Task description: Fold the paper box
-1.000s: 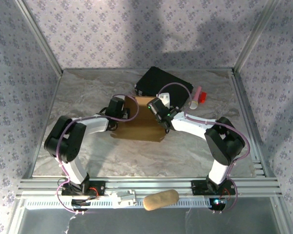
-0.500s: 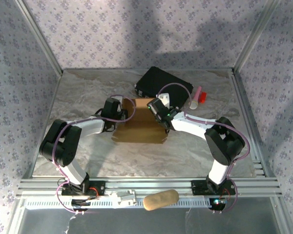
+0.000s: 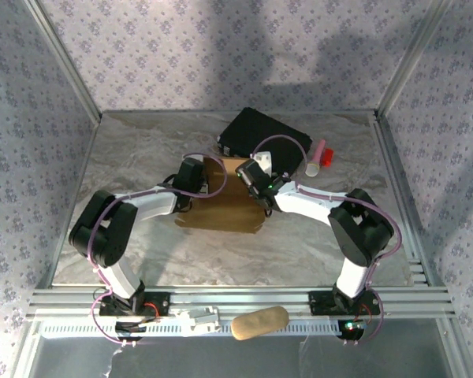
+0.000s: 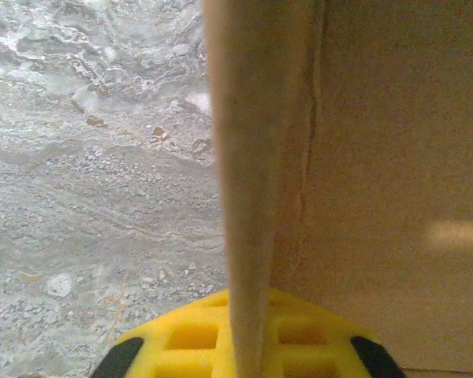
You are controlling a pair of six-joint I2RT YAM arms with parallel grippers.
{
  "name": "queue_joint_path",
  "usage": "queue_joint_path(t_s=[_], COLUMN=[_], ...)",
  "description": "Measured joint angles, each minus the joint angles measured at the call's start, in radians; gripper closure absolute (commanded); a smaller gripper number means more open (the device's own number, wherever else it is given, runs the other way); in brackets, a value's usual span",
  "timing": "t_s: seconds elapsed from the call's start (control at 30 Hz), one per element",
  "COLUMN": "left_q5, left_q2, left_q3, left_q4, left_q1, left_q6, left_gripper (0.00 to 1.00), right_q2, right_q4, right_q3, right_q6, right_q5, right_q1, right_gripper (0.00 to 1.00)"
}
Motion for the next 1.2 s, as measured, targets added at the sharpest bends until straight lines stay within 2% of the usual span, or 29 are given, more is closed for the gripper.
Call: queue_joint_path(t_s=[0.03, 0.07, 0.17, 0.27, 0.47, 0.63, 0.73, 0.9, 1.0, 1.2], left_q5=[-0.021, -0.042, -0.101, -0.154, -0.179, -0.163, -0.159, -0.172, -0.169, -0.136], left_q2=[0.0, -0.001, -0.034, -0.133, -0.337, -0.47, -0.544, -0.652, -0.68, -0.593], left_q3=[0.0, 0.002, 0.023, 0.04, 0.158, 0.174, 0.174, 0.172, 0.159, 0.147], left_q4=[-0.013, -0.029, -0.117, -0.229, -0.394, -0.523, -0.637, -0.871, -0.943, -0.956], left_q1=[-0.003, -0.005, -0.028, -0.057, -0.063, -0.075, -0.133, -0.285, -0.354, -0.398], left_q6=[-0.005, -0.013, -0.054, -0.126, -0.282, -0.416, -0.535, -0.78, -0.898, -1.019], left_gripper=[0.56, 0.52, 0.44, 0.37, 0.37, 0.42, 0.41, 0.4, 0.4, 0.4], right_q2=[0.0, 0.0, 0.001, 0.001, 0.001, 0.001, 0.001, 0.001, 0.002, 0.01], right_q4=[-0.006, -0.015, -0.034, -0.058, -0.098, -0.13, -0.166, -0.242, -0.264, -0.279], right_q3=[0.0, 0.0, 0.0, 0.0, 0.0, 0.0, 0.0, 0.008, 0.016, 0.033], right_q6=[0.006, 0.014, 0.045, 0.081, 0.161, 0.253, 0.348, 0.533, 0.619, 0.718], right_q5=[0.005, 0.008, 0.012, 0.02, 0.027, 0.026, 0.025, 0.002, -0.014, -0.02], right_q1=[0.001, 0.001, 0.002, 0.002, 0.002, 0.002, 0.002, 0.002, 0.003, 0.028], right_gripper=[1.0, 1.0, 1.0, 1.0, 1.0, 1.0, 1.0, 1.0, 1.0, 1.0])
